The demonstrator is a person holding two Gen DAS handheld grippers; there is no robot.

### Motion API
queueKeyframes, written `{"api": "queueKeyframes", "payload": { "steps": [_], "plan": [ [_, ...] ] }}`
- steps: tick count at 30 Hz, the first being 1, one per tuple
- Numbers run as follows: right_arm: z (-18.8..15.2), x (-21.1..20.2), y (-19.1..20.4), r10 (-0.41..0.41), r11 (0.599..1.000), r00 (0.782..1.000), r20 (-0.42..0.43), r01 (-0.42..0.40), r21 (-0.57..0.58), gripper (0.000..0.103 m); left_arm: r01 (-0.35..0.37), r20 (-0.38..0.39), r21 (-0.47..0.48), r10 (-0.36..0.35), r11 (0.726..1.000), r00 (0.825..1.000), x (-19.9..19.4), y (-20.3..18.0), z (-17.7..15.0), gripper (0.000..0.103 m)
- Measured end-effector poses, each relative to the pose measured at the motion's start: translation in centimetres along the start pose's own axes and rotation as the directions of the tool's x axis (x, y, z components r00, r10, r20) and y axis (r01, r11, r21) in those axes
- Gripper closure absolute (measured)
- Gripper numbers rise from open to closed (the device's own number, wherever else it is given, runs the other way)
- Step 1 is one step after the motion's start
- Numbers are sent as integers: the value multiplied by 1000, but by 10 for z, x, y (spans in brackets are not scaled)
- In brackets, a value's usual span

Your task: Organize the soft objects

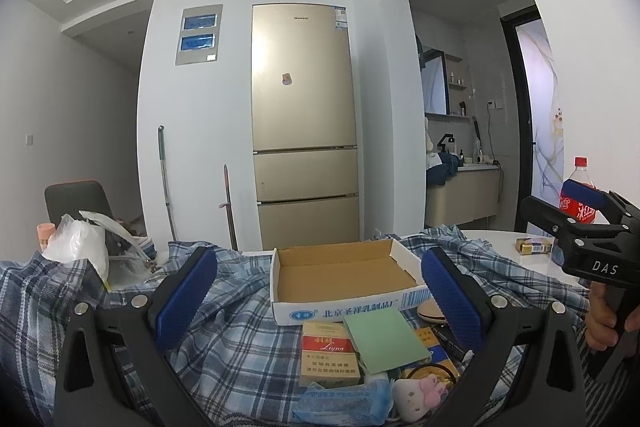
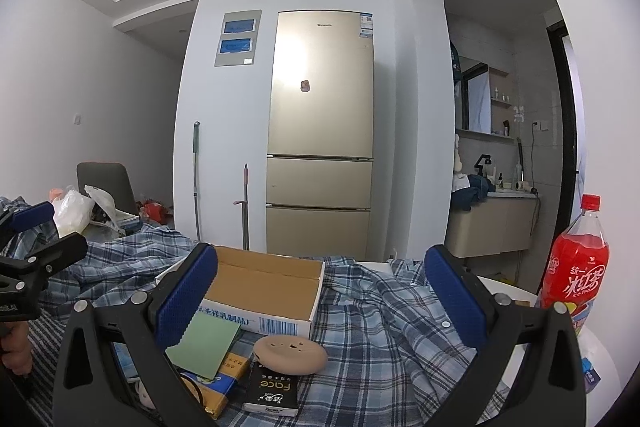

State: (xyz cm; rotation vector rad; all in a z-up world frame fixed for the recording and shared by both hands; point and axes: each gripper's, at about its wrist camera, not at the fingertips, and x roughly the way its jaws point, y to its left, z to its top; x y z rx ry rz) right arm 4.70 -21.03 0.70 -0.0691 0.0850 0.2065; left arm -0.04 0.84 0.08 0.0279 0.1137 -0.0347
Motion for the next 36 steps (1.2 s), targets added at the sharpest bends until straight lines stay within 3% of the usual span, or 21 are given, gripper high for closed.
{"api": "queueKeyframes", "payload": {
  "steps": [36],
  "plan": [
    [-1,4,2,2,1000,1000,-13,-2,-8,0,-20,-3,29,20,999,1000,0,-1,3,0]
  ]
}}
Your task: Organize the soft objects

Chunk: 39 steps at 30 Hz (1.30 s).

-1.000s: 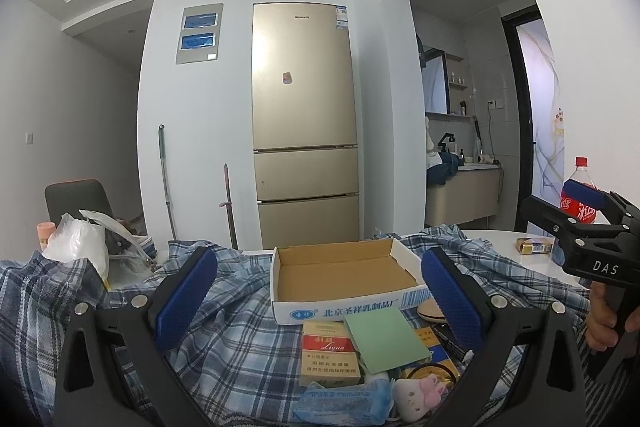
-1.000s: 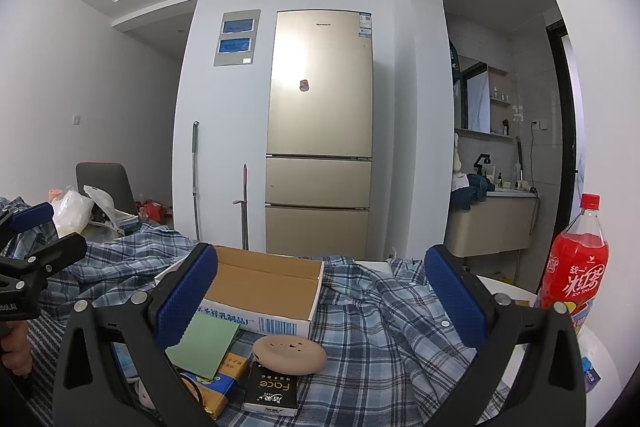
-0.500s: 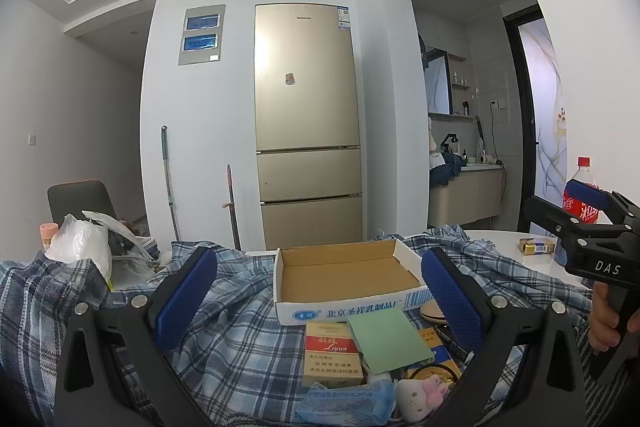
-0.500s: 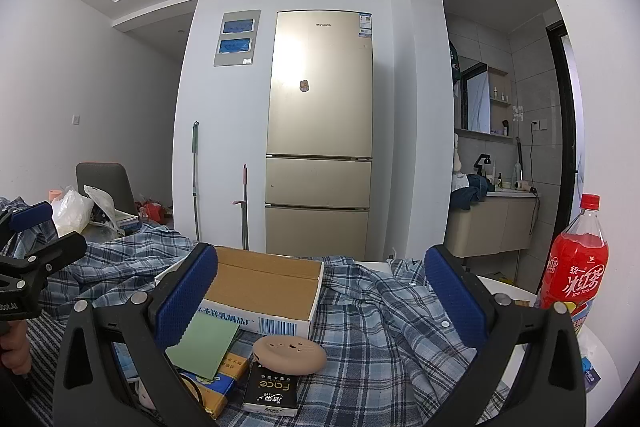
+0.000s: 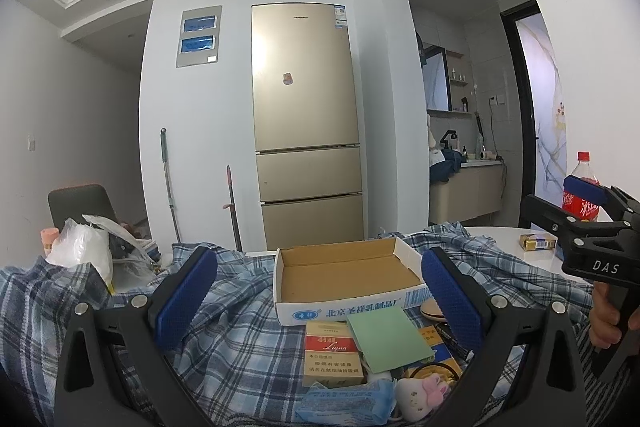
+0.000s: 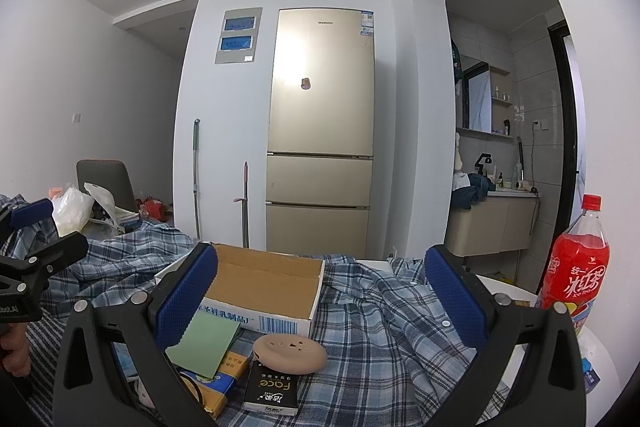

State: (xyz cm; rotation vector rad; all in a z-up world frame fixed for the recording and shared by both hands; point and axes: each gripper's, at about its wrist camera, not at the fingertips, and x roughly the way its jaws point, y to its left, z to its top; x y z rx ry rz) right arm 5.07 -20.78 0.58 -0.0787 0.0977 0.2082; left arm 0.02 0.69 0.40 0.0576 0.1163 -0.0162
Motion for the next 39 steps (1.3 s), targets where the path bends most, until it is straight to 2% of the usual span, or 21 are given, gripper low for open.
{"api": "queueKeyframes", "payload": {
  "steps": [4,9,15,18,21,25,28,33,36,38,39],
  "plan": [
    [5,4,-2,3,1000,1000,-31,-3,11,0,16,-30,5,-16,1000,999,-3,0,11,0],
    [25,8,-9,68,996,989,-134,-59,66,0,-12,-135,-4,11,1000,991,0,5,34,0],
    [46,12,-5,114,991,967,-227,-93,99,0,-17,-248,-8,15,1000,969,5,10,55,0],
    [45,12,-2,127,989,960,-249,-103,106,0,3,-288,13,1,1000,958,5,7,52,0],
    [39,14,2,118,991,957,-266,-96,95,0,12,-331,-8,-14,1000,944,10,9,39,0],
    [28,24,5,156,984,932,-326,-119,132,0,31,-398,-51,-49,998,916,19,15,21,0],
    [18,30,8,176,980,915,-363,-128,153,0,33,-416,-55,-53,998,908,21,18,10,0],
    [-3,43,14,217,971,875,-433,-147,191,0,54,-466,-72,-81,996,881,33,21,-9,0],
    [-16,50,18,224,971,852,-474,-150,188,2,76,-481,-60,-95,995,871,40,19,-16,0],
    [-23,55,20,225,971,836,-501,-151,184,5,85,-512,-72,-110,994,852,47,20,-20,0],
    [-27,57,21,226,972,826,-517,-153,181,6,101,-537,-90,-133,991,833,52,22,-23,0]
  ]
}}
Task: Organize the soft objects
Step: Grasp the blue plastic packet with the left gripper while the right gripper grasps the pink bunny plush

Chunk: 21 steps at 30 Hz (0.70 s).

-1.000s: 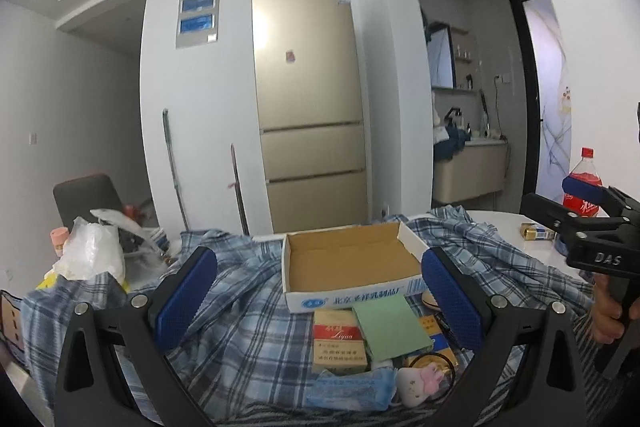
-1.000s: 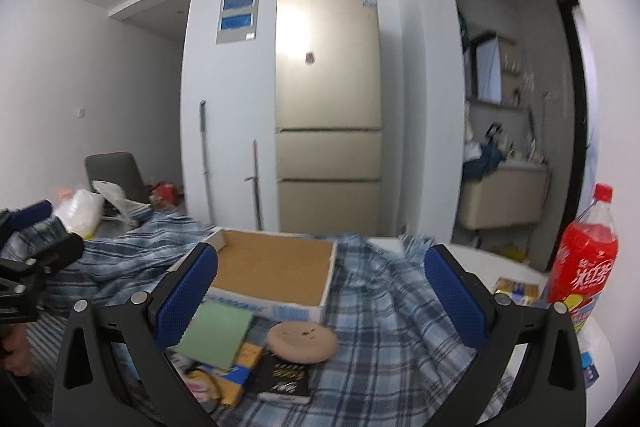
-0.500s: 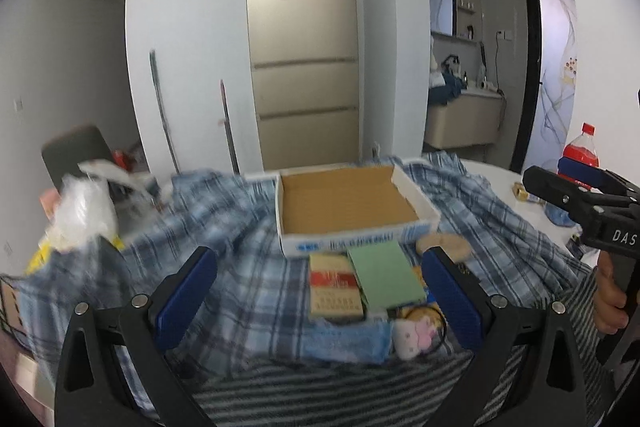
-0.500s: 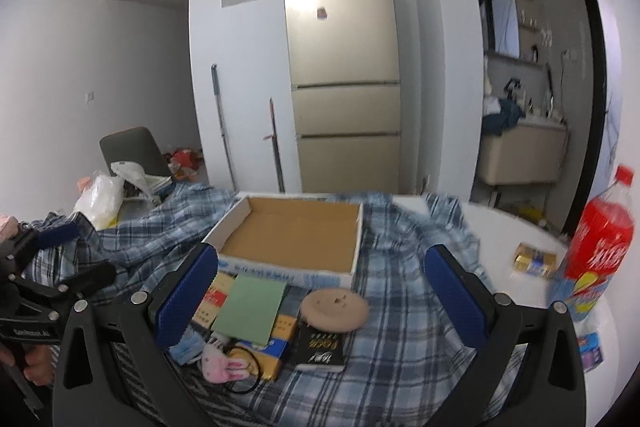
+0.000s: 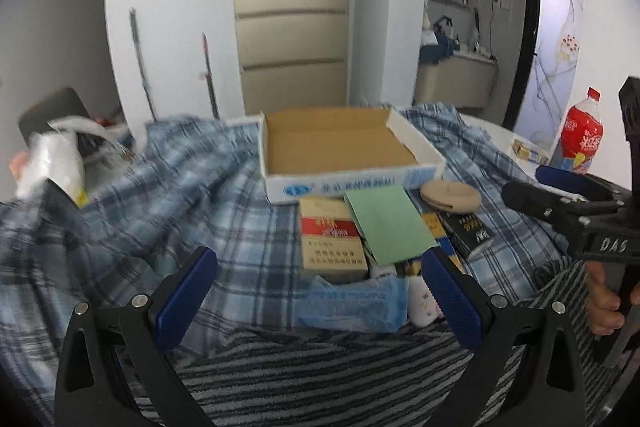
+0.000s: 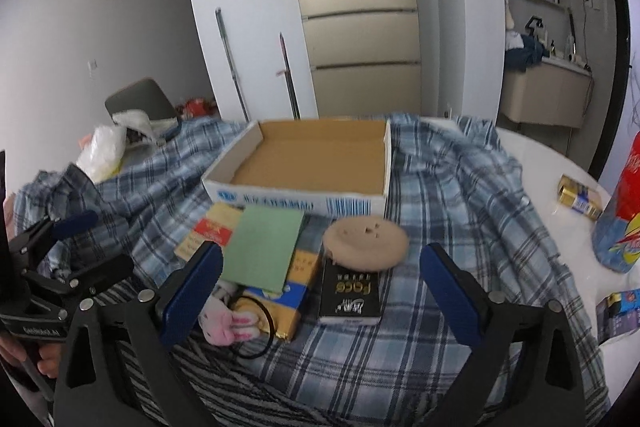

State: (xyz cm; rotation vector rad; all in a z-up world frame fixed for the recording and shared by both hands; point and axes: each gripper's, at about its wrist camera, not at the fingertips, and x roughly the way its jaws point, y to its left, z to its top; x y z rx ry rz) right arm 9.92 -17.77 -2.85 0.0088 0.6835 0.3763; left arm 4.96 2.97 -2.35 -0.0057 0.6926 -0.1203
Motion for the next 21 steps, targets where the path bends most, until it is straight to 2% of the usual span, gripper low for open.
{"api": "queueKeyframes", "payload": {
  "steps": [4,7,10,15,21],
  "plan": [
    [-6,13,-1,5,1000,999,-50,-5,-7,9,50,-89,-10,-50,999,995,18,4,1,0],
    [-11,18,0,1,1000,998,-70,0,9,13,59,-125,-5,-59,998,990,31,6,0,0],
    [-13,23,4,27,999,994,-109,-29,-16,16,77,-153,-17,-79,997,985,40,8,-1,0],
    [-19,40,20,78,992,973,-215,-97,-80,26,124,-193,-34,-128,992,973,50,11,-5,2],
    [-32,49,44,129,967,948,-291,-185,-174,37,148,-214,-47,-155,988,964,57,12,-9,2]
  ]
}}
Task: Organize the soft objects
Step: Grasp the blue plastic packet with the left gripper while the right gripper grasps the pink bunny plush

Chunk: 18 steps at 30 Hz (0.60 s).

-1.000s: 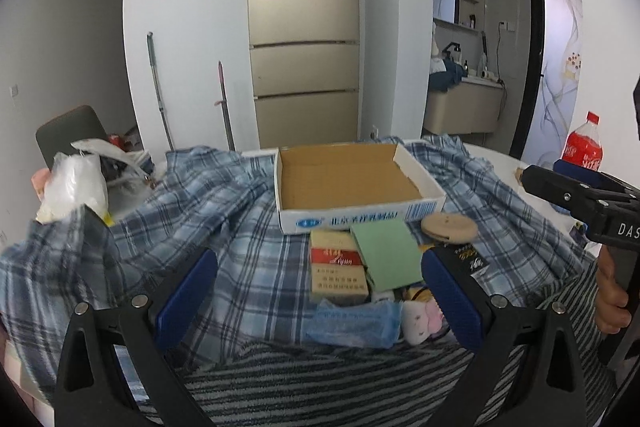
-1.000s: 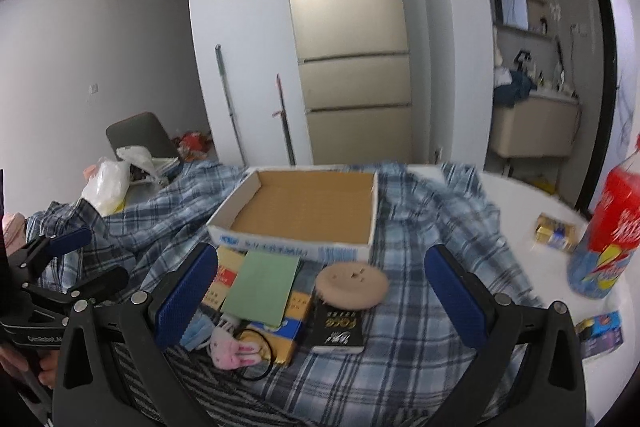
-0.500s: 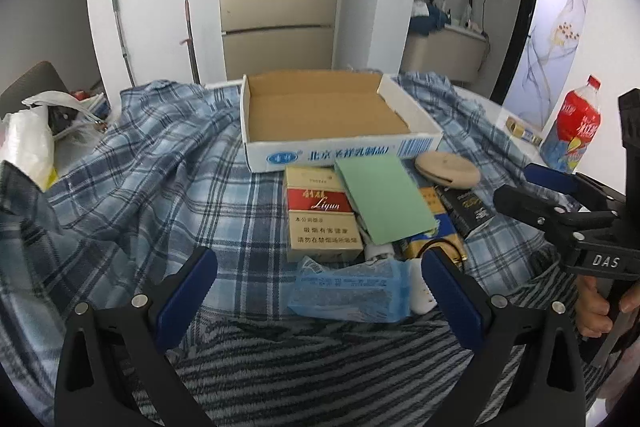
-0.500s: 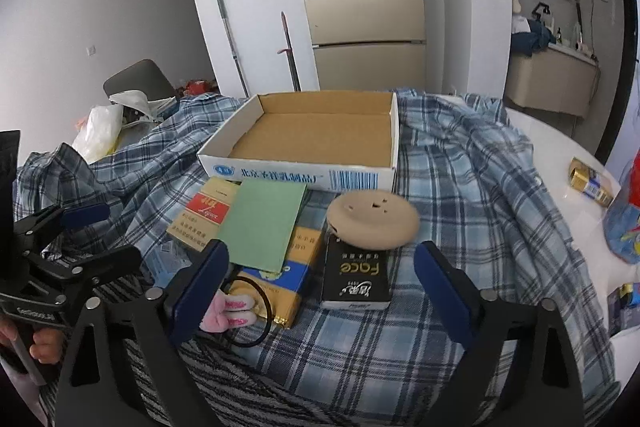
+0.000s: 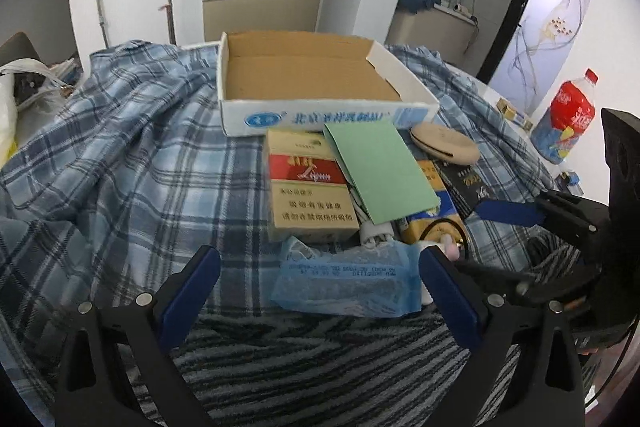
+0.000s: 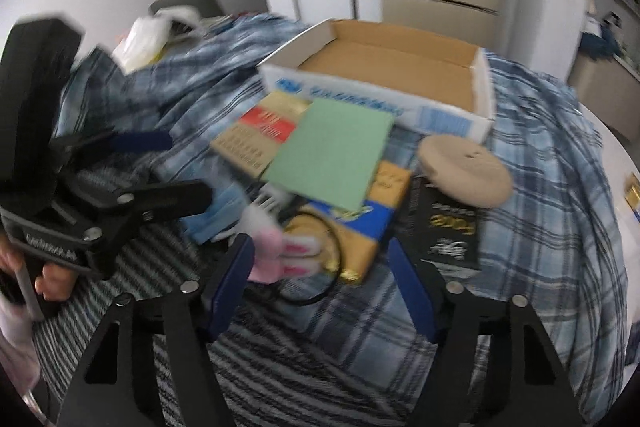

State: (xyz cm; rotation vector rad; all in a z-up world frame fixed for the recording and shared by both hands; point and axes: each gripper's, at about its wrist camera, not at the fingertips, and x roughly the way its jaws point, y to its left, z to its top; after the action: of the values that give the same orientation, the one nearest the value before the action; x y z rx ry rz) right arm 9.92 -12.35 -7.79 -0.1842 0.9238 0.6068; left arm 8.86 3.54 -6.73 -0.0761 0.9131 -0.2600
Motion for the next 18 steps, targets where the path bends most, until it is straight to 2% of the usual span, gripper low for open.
{"api": "queueKeyframes", "payload": {
  "steps": [4,7,10,14,18],
  "plan": [
    [-3,6,12,28,998,999,-29,-29,-55,48,2,-13,5,-2,1000,1000,3,-1,0,2],
    [-3,11,10,34,998,998,-47,-36,-48,52,-24,-39,8,24,1000,999,9,-2,0,11],
    [-4,10,10,46,998,998,-42,-48,-46,58,-5,-48,14,6,1000,999,11,-2,-2,25],
    [-4,11,12,57,997,997,-43,-59,-58,68,1,-46,18,0,1000,999,11,-3,-3,32],
    [-4,6,11,69,996,997,-19,-70,-56,82,2,3,43,-2,999,1000,2,-9,-5,36]
  ]
}}
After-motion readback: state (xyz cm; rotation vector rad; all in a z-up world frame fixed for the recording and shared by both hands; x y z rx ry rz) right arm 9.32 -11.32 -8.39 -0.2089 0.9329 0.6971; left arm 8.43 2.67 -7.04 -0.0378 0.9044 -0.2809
